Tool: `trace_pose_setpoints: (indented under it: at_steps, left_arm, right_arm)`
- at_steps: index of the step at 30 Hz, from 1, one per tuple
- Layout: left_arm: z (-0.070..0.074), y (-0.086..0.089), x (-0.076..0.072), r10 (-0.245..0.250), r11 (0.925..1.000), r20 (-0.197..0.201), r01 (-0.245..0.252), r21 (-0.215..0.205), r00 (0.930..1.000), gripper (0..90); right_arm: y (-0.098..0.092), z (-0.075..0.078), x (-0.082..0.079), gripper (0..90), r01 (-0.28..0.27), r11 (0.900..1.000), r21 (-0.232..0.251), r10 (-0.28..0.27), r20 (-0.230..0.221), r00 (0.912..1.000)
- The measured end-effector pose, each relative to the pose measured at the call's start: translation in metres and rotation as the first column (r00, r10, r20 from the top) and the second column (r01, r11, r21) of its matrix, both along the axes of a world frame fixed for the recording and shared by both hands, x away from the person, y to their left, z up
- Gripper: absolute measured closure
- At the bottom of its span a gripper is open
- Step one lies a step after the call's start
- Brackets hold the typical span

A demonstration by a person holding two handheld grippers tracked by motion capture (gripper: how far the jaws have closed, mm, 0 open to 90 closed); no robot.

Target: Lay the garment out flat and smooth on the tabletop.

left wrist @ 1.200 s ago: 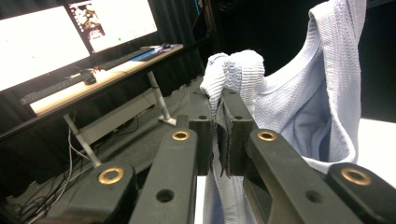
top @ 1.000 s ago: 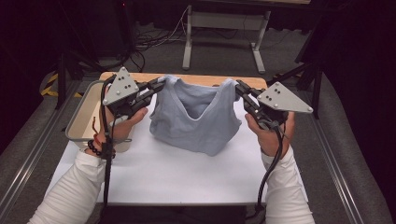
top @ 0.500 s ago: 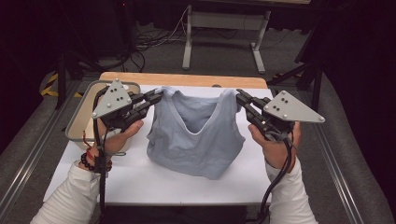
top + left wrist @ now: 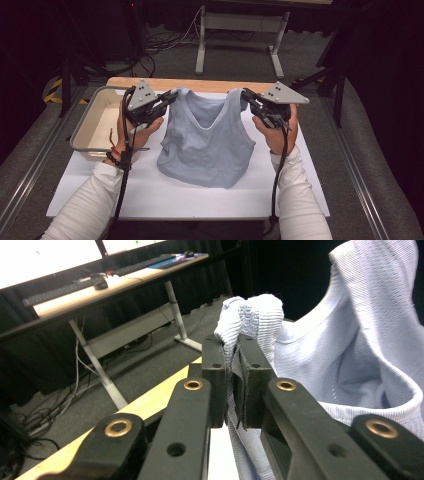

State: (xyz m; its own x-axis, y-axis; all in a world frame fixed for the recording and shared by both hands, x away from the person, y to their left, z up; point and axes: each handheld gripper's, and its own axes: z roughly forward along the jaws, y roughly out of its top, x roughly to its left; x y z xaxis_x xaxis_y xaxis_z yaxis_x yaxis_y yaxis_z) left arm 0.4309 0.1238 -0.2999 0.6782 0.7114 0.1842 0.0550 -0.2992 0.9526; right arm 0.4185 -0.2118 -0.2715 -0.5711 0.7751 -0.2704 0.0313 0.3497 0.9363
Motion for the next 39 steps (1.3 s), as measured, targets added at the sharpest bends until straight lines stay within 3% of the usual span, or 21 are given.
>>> trace_pose_setpoints:
  at_steps: [7, 12, 20, 22, 27, 30, 34, 37, 39]
  left_arm:
    - [-0.017, -0.013, 0.029, 0.072, 0.9969, -0.044, -0.071, 0.033, 0.9964, 84.4]
    - [-0.032, -0.017, 0.051, 0.12, 0.9914, -0.091, -0.115, 0.063, 0.9886, 84.1]
    - [-0.05, -0.025, 0.071, 0.161, 0.9849, -0.136, -0.15, 0.087, 0.9775, 83.5]
    - [-0.053, -0.026, 0.074, 0.181, 0.9813, -0.136, -0.17, 0.091, 0.974, 81.2]
    - [-0.059, -0.029, 0.078, 0.224, 0.9735, -0.152, -0.214, 0.081, 0.9627, 65.2]
    - [-0.061, -0.031, 0.076, 0.218, 0.9746, -0.152, -0.207, 0.087, 0.9641, 61.5]
    - [-0.064, -0.034, 0.068, 0.182, 0.9804, -0.149, -0.168, 0.102, 0.9718, 59.1]
    - [-0.07, -0.036, 0.054, 0.132, 0.9871, -0.146, -0.117, 0.109, 0.9804, 55.8]
    - [-0.074, -0.036, 0.043, 0.105, 0.986, -0.132, -0.086, 0.143, 0.9856, 53.8]
  right_arm:
    - [0.005, -0.019, 0.041, 87.3, 0.029, 0.999, -0.019, -0.03, -0.06, 0.9978]
    - [0.009, -0.034, 0.065, 86.4, 0.056, 0.998, -0.026, -0.058, -0.103, 0.993]
    - [0.013, -0.055, 0.089, 86.2, 0.088, 0.995, -0.049, -0.095, -0.162, 0.9822]
    - [0.014, -0.059, 0.093, 84.2, 0.096, 0.994, -0.055, -0.104, -0.17, 0.9799]
    - [0.016, -0.066, 0.097, 70.1, 0.134, 0.989, -0.066, -0.144, -0.188, 0.9716]
    - [0.016, -0.067, 0.096, 65.6, 0.158, 0.984, -0.087, -0.172, -0.187, 0.9671]
    - [0.013, -0.071, 0.088, 64.5, 0.146, 0.985, -0.088, -0.161, -0.193, 0.968]
    - [0.008, -0.076, 0.074, 62.9, 0.133, 0.987, -0.09, -0.148, -0.194, 0.9697]
    - [0.005, -0.083, 0.063, 62.6, 0.113, 0.989, -0.092, -0.13, -0.208, 0.9694]
